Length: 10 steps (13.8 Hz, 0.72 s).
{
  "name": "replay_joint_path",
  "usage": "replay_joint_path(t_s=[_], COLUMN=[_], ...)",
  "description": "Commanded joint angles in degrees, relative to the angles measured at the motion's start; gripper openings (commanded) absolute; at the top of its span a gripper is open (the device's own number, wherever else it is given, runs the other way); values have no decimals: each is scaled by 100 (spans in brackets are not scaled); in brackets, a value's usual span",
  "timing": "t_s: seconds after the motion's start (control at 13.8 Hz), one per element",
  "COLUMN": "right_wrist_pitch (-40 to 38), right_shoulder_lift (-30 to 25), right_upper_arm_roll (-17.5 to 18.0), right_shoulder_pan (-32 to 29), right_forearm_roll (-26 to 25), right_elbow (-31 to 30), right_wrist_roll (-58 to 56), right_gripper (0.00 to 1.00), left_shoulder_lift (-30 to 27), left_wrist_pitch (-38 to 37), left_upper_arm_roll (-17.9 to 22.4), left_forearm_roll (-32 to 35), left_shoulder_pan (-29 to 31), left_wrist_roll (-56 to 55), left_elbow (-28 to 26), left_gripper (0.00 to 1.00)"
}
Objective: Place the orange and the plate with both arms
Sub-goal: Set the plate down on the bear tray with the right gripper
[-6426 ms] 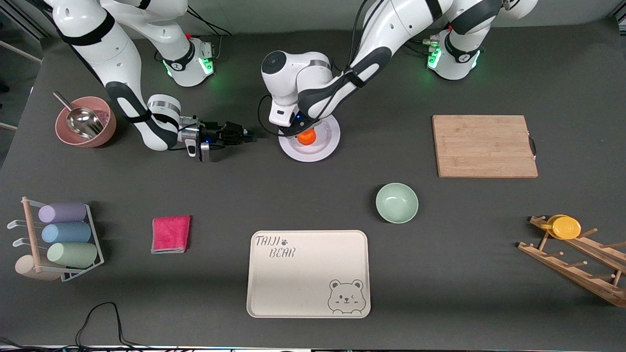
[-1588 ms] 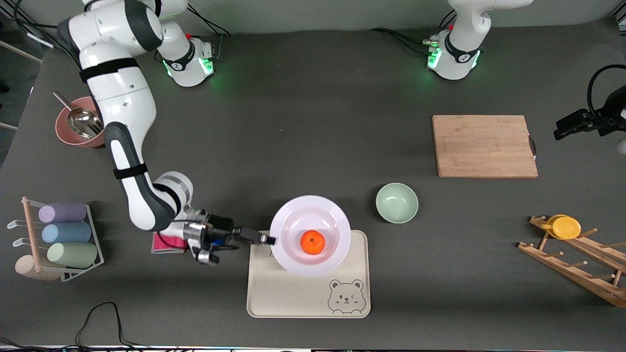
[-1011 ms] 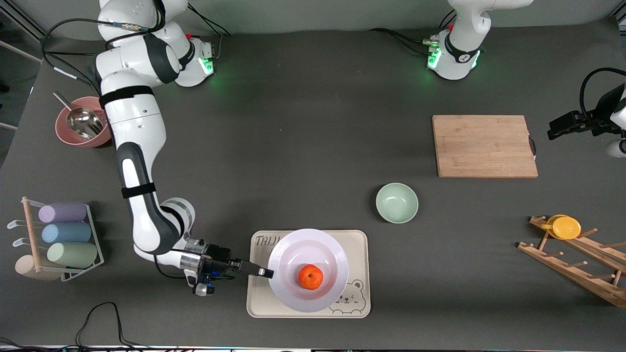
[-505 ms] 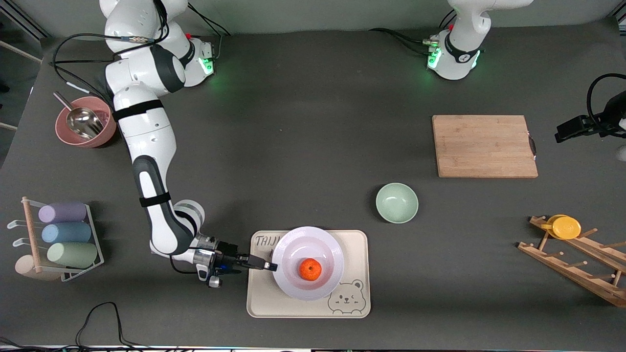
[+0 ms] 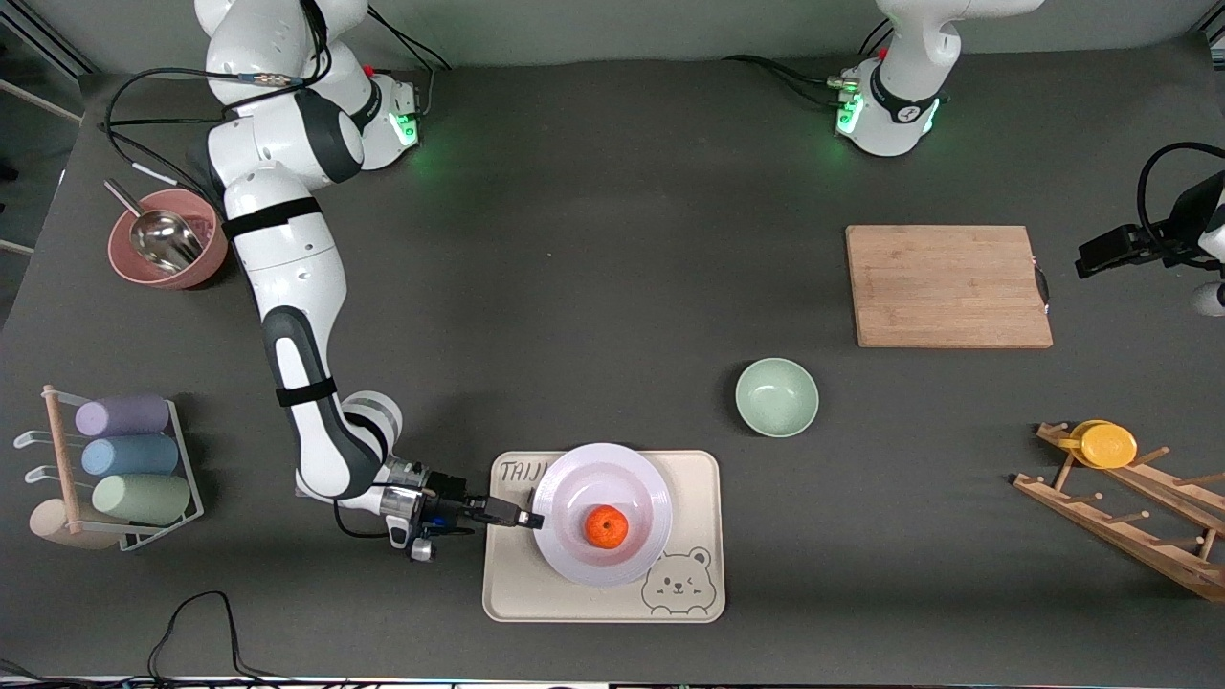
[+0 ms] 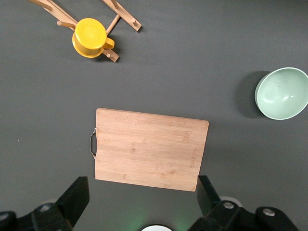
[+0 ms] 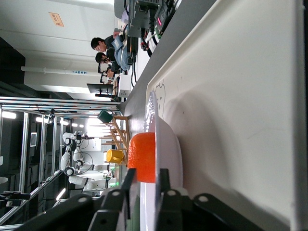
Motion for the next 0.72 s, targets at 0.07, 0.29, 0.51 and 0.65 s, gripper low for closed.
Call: replay_joint_path(t_s=[0.07,0.29,0.51,0.65], right_wrist_pitch=[14,49,49,-21], right_shoulder_lift=[-67,-224,-418,-593], right_upper_arm_roll=[-11,-133,-204,-449], right_shoulder_pan=[-15,-24,-33,-50], right_forearm_roll=[-342,-1071,-1774,-2363], right_elbow=[-95,-77,-95,-121], right_wrist_roll=[31,731,1199,1392], right_gripper=[52,52,61,70], left_shoulder_lift=[137,137,102,93], left_wrist_pitch=[-86,421,775,811], left_upper_arm_roll=[16,-115,-212,-203], left_forearm_roll=[-130,149,248,152], left_shoulder_pan=[-144,-241,-232,-171], left_wrist_roll=[-118,-110,-216,-190], left_elbow=[278,235,234,243], left_gripper=[100,100,100,100])
